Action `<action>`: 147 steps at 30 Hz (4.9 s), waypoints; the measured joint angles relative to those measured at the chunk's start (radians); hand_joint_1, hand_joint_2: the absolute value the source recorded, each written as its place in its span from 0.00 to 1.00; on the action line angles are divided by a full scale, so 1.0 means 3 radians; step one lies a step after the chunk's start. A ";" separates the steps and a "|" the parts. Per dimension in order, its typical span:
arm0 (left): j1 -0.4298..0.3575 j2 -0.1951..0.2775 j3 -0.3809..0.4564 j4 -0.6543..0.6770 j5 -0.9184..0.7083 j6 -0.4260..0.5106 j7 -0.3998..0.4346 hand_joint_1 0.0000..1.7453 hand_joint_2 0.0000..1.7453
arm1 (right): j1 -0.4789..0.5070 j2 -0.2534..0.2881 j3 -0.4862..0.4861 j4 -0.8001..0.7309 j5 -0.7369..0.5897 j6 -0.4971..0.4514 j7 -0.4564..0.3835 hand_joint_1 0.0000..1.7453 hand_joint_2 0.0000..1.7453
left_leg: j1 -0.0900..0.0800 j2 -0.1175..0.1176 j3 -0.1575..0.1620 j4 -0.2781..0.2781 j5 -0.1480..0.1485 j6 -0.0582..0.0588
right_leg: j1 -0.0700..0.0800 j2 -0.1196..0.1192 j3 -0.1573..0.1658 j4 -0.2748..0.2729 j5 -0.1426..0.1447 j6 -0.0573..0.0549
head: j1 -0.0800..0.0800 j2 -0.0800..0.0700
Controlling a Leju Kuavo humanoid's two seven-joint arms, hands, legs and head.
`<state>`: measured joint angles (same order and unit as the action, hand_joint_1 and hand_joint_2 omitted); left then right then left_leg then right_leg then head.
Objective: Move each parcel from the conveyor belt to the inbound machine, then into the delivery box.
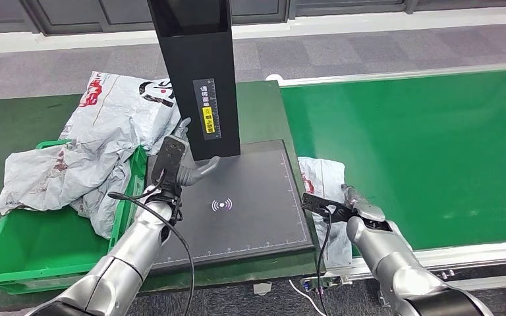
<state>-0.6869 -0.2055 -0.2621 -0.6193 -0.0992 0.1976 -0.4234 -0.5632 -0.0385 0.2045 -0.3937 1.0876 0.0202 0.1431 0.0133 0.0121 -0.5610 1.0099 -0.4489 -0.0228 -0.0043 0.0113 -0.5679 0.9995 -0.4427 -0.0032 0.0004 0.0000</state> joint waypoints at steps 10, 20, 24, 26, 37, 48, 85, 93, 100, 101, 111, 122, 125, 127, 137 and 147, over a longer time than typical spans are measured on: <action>-0.0024 -0.0007 0.0000 -0.0011 0.0001 -0.0001 0.0000 0.00 1.00 | -0.0002 -0.0001 0.0001 0.0006 0.0001 0.0003 -0.0001 0.00 1.00 | 0.0001 0.0002 0.0004 0.0000 -0.0004 -0.0001 | 0.0000 0.0003 0.0004 0.0000 -0.0003 0.0000 | 0.0000 0.0000; -0.0038 -0.0010 0.0000 -0.0014 0.0001 -0.0001 0.0000 0.00 1.00 | -0.0005 -0.0001 0.0003 0.0008 0.0001 0.0004 -0.0004 0.00 1.00 | 0.0001 0.0004 0.0002 0.0000 -0.0006 -0.0002 | 0.0000 0.0007 0.0001 0.0000 -0.0003 0.0000 | 0.0000 0.0000; -0.0039 -0.0012 0.0000 -0.0014 0.0000 -0.0001 0.0000 0.00 1.00 | -0.0005 -0.0001 0.0003 0.0008 0.0001 0.0004 -0.0006 0.00 1.00 | 0.0001 0.0004 0.0004 0.0000 -0.0006 -0.0002 | 0.0000 0.0008 0.0002 0.0000 -0.0003 0.0000 | 0.0000 0.0000; -0.0039 -0.0012 0.0000 -0.0014 0.0001 -0.0001 0.0000 0.00 1.00 | -0.0004 -0.0001 0.0003 0.0008 0.0002 0.0004 -0.0007 0.00 1.00 | 0.0001 0.0005 0.0006 0.0000 -0.0007 -0.0002 | 0.0000 0.0009 0.0004 0.0000 -0.0004 0.0000 | 0.0000 0.0000; -0.0041 -0.0013 0.0000 -0.0018 0.0001 -0.0001 0.0000 0.00 1.00 | -0.0005 -0.0001 0.0004 0.0008 0.0002 0.0004 -0.0009 0.00 1.00 | 0.0001 0.0006 0.0004 0.0000 -0.0008 -0.0003 | 0.0000 0.0011 0.0002 0.0000 -0.0005 0.0002 | 0.0000 0.0000; -0.0041 -0.0013 0.0000 -0.0020 0.0001 -0.0001 0.0000 0.00 1.00 | -0.0008 -0.0001 0.0004 0.0009 0.0003 0.0004 -0.0009 0.00 1.00 | 0.0001 0.0006 0.0003 0.0000 -0.0006 -0.0004 | 0.0000 0.0011 0.0000 0.0000 -0.0002 0.0001 | 0.0000 0.0000; -0.0044 -0.0014 0.0000 -0.0020 0.0001 -0.0001 0.0000 0.00 1.00 | -0.0014 -0.0003 0.0021 0.0018 0.0003 0.0006 -0.0008 0.00 1.00 | 0.0001 0.0007 0.0010 0.0000 -0.0011 -0.0002 | 0.0000 0.0011 0.0007 0.0000 -0.0007 0.0001 | 0.0000 0.0000; -0.0044 -0.0014 0.0000 -0.0021 0.0001 -0.0001 0.0000 0.00 1.00 | -0.0016 -0.0003 0.0024 0.0018 0.0003 0.0007 -0.0009 0.00 1.00 | 0.0001 0.0008 0.0009 0.0000 -0.0011 -0.0002 | 0.0000 0.0012 0.0006 0.0000 -0.0006 0.0002 | 0.0000 0.0000; -0.0044 -0.0014 0.0000 -0.0022 0.0001 -0.0001 0.0000 0.00 1.00 | -0.0023 -0.0004 0.0046 0.0018 0.0003 0.0008 -0.0008 0.00 1.00 | 0.0001 0.0009 0.0008 0.0000 -0.0009 -0.0004 | 0.0000 0.0013 0.0005 0.0000 -0.0004 0.0002 | 0.0000 0.0000; -0.0044 -0.0014 0.0000 -0.0022 0.0001 -0.0001 0.0000 0.00 1.00 | -0.0024 -0.0004 0.0049 0.0018 0.0003 0.0008 -0.0008 0.25 1.00 | 0.0001 0.0009 0.0008 0.0000 -0.0009 -0.0004 | 0.0000 0.0013 0.0004 0.0000 -0.0004 0.0001 | 0.0000 0.0000; 0.0039 0.0015 0.0000 -0.0199 -0.0008 0.0022 0.0057 0.00 1.00 | 0.0092 0.0018 -0.0009 -0.0048 -0.0243 -0.0494 -0.0242 1.00 1.00 | 0.0001 0.0005 -0.0007 0.0000 -0.0004 0.0000 | -0.0003 0.0009 -0.0003 0.0003 -0.0003 0.0001 | 0.0000 0.0000; 0.0085 0.0039 0.0000 -0.0280 -0.0032 0.0000 0.0079 0.00 1.00 | 0.0145 0.0027 -0.0048 -0.0089 -0.0272 -0.0555 -0.0248 1.00 1.00 | 0.0001 0.0004 -0.0015 0.0000 -0.0004 -0.0001 | -0.0003 0.0007 -0.0013 0.0003 -0.0003 0.0001 | 0.0000 0.0000; 0.0085 0.0042 0.0000 -0.0280 -0.0048 0.0000 0.0078 0.00 1.00 | 0.0150 0.0029 -0.0057 -0.0089 -0.0282 -0.0565 -0.0249 1.00 1.00 | 0.0001 0.0004 -0.0017 0.0000 -0.0004 -0.0001 | -0.0003 0.0007 -0.0014 0.0003 -0.0003 0.0001 | 0.0000 0.0000; 0.0085 0.0045 0.0000 -0.0280 -0.0050 0.0000 0.0076 0.00 1.00 | 0.0152 0.0030 -0.0063 -0.0090 -0.0284 -0.0567 -0.0249 1.00 1.00 | 0.0001 0.0004 -0.0019 0.0000 -0.0004 -0.0001 | -0.0003 0.0007 -0.0016 0.0003 -0.0003 0.0001 | 0.0000 0.0000; 0.0085 0.0055 0.0000 -0.0280 -0.0052 0.0000 0.0075 0.00 1.00 | 0.0159 0.0032 -0.0072 -0.0097 -0.0284 -0.0568 -0.0258 1.00 1.00 | 0.0001 0.0004 -0.0022 0.0000 -0.0004 -0.0001 | -0.0003 0.0007 -0.0019 0.0003 -0.0003 0.0001 | 0.0000 0.0000; 0.0087 0.0058 0.0000 -0.0280 -0.0052 0.0000 0.0075 0.00 1.00 | 0.0166 0.0033 -0.0090 -0.0100 -0.0284 -0.0568 -0.0263 1.00 1.00 | 0.0001 0.0004 -0.0025 0.0000 -0.0004 -0.0001 | -0.0003 0.0007 -0.0021 0.0003 -0.0003 0.0001 | 0.0000 0.0000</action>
<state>-0.6608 -0.1883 -0.2621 -0.7034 -0.1148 0.1976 -0.4009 -0.5133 -0.0286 0.1774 -0.4236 1.0025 -0.1503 0.0641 0.0137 0.0132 -0.5684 1.0098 -0.4500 -0.0232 -0.0052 0.0135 -0.5744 1.0003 -0.4436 -0.0029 0.0004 0.0000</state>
